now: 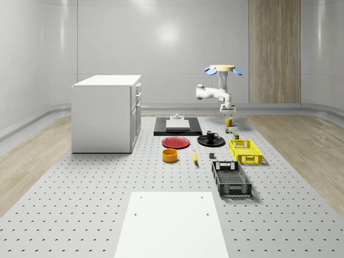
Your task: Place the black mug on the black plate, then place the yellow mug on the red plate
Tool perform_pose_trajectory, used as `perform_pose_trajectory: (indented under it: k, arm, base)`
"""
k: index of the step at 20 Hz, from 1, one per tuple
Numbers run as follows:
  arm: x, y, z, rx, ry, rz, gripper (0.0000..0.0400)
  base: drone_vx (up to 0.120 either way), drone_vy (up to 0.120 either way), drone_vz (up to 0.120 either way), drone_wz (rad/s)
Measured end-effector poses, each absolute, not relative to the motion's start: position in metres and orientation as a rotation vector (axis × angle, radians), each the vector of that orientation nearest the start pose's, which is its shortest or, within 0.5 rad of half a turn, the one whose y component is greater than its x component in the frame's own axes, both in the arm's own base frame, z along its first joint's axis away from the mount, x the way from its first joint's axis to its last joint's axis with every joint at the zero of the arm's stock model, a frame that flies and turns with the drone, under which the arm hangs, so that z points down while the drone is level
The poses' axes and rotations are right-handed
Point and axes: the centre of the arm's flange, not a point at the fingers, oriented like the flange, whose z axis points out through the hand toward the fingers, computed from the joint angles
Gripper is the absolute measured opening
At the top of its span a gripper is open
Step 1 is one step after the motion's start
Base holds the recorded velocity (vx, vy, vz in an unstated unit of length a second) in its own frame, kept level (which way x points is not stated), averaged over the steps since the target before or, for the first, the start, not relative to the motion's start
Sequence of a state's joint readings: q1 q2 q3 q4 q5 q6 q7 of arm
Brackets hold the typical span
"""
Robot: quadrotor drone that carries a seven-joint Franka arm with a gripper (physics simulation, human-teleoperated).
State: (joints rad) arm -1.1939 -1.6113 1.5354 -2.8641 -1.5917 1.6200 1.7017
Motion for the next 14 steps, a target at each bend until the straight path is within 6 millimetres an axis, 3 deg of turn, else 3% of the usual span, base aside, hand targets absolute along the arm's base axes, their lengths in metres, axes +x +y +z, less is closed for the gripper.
perform_pose_trajectory:
  k: [11, 14]
  arm:
    - [0.3127, 0.0001, 0.4507, 0.001, -0.002, 0.786, 0.0400]
    - [0.3127, 0.0001, 0.4507, 0.001, -0.002, 0.786, 0.0400]
  base:
    - [-0.120, 0.000, 0.000, 0.000]
    - [-0.120, 0.000, -0.107, 0.000]
